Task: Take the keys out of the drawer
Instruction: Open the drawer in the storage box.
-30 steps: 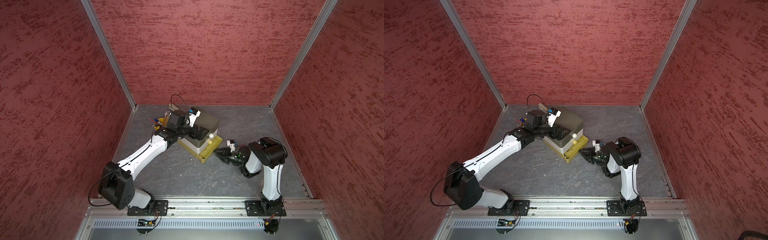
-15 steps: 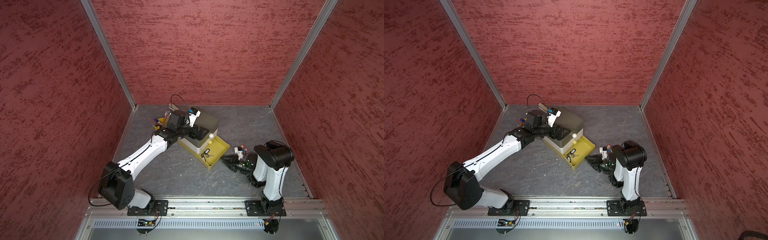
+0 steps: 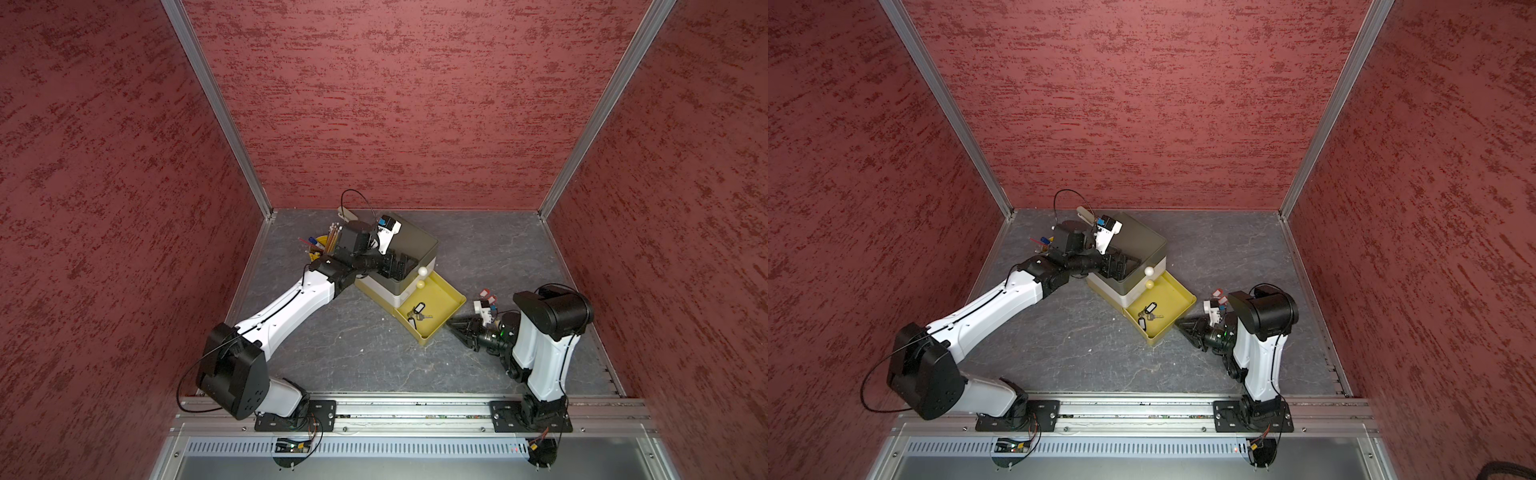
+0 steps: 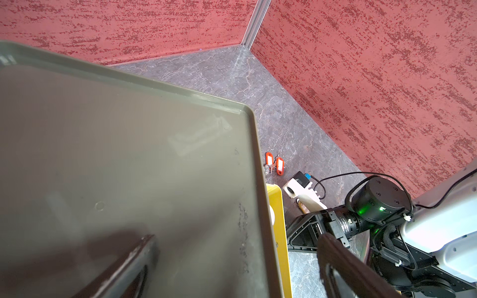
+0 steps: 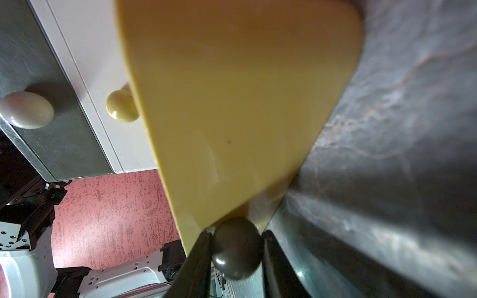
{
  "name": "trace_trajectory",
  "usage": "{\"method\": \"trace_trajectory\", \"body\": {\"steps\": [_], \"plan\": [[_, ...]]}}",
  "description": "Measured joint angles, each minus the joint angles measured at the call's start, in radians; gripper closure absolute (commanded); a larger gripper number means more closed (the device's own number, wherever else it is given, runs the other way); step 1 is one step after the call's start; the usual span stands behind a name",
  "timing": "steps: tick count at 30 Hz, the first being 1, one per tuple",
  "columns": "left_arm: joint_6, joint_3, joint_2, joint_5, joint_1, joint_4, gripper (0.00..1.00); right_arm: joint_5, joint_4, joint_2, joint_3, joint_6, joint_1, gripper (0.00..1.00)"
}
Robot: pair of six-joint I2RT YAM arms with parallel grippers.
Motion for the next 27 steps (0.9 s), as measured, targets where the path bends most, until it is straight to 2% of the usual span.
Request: {"method": "trace_trajectory", "body": {"steps": [1, 2, 3, 4, 10, 23, 27], "plan": [[0.000, 0.000, 0.000, 0.000, 0.000, 0.000, 0.00, -0.001, 0.000, 0.000, 0.000, 0.000, 0.000, 0.72], [0.000, 0.000, 0.000, 0.000, 0.000, 0.000, 0.00, -0.003, 0.000, 0.000, 0.000, 0.000, -0.001, 0.62], [0.000, 0.000, 0.000, 0.000, 0.000, 0.000, 0.00, -0.004, -0.001, 0.000, 0.000, 0.002, -0.002, 0.06], [0.000, 0.000, 0.000, 0.000, 0.000, 0.000, 0.00, -0.004, -0.002, 0.001, -0.002, 0.005, -0.002, 0.02], [-0.005, 0.005, 0.002, -0.003, -0.001, -0.003, 0.00, -0.086, 0.003, -0.060, 0.000, 0.059, -0.015, 0.02], [-0.006, 0.013, 0.007, -0.004, -0.002, -0.012, 0.00, -0.074, -0.005, -0.059, 0.016, 0.068, -0.016, 0.02], [-0.005, 0.024, 0.015, -0.004, -0.002, -0.019, 0.00, -0.055, -0.122, -0.086, 0.096, 0.065, -0.013, 0.02]]}}
